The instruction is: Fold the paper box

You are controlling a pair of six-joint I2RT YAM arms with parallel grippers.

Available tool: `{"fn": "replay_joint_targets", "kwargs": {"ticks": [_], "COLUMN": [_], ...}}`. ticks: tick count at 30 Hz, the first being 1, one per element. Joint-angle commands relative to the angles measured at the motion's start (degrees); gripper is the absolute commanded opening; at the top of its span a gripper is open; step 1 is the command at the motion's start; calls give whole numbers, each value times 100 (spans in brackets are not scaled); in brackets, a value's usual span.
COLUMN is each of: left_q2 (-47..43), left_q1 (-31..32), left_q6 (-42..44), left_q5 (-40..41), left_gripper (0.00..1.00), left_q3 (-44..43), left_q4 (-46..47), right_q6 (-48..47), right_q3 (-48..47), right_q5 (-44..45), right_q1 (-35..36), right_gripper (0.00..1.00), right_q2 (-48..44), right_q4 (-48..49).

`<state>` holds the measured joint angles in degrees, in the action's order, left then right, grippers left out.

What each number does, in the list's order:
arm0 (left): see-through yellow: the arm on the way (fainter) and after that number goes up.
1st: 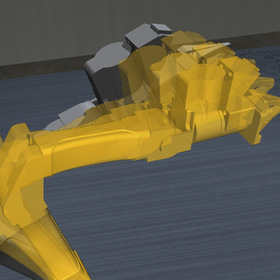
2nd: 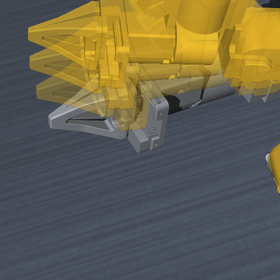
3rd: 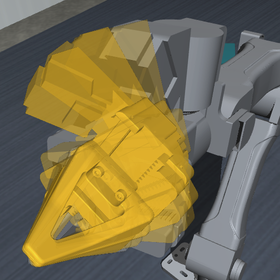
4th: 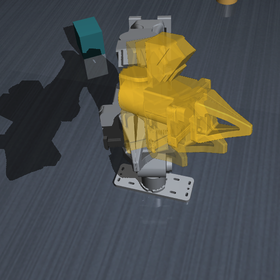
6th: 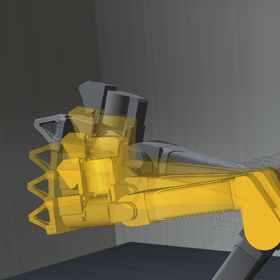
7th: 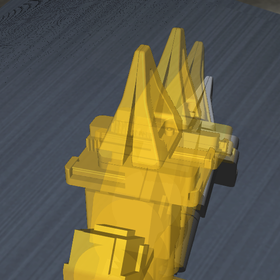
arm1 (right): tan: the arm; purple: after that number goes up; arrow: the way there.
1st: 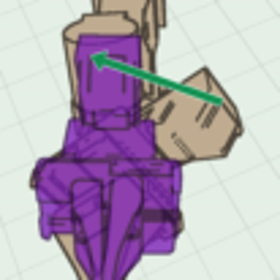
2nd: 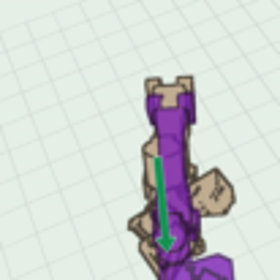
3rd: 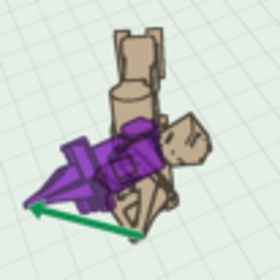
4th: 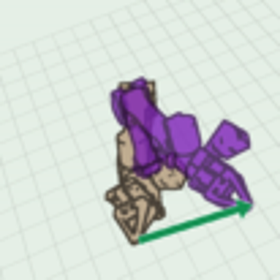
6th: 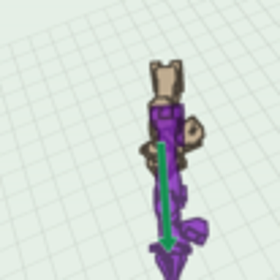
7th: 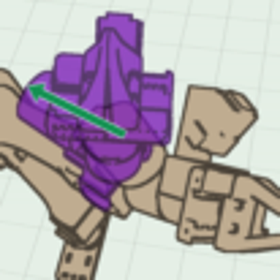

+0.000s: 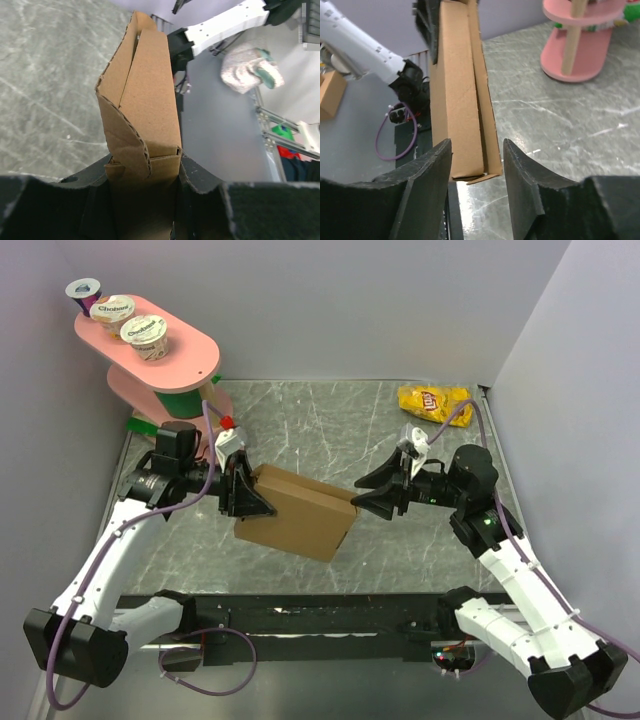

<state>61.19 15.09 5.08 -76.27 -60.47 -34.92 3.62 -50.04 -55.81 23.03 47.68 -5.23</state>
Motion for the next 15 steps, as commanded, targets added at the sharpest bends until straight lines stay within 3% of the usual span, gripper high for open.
{"fn": "replay_joint_targets", "kwargs": {"ticks": [1, 3, 4, 7, 15], "left_q2": [-186, -212, -186, -46, -46], "left_q1": [11, 46, 81, 336, 468], "left_q6": [-147, -429, -429, -166, -377], "left_q5": [297, 271, 349, 631, 596], "left_gripper": [1, 1, 1, 1, 1], "left_q3": [-98, 95, 123, 18, 0], "left_q4": [397, 713, 679, 312, 609], "right_q6": [131, 60, 86, -18, -941], "right_q3": [-129, -24, 73, -75, -261], "right_q5": [274, -104, -253, -431, 430], "right_q1": [44, 35, 44, 166, 1238], "right_gripper": [57, 63, 74, 84, 89], "right_q2": [-22, -66, -83, 74, 646], "right_q4": [13, 337, 504, 665, 225]}}
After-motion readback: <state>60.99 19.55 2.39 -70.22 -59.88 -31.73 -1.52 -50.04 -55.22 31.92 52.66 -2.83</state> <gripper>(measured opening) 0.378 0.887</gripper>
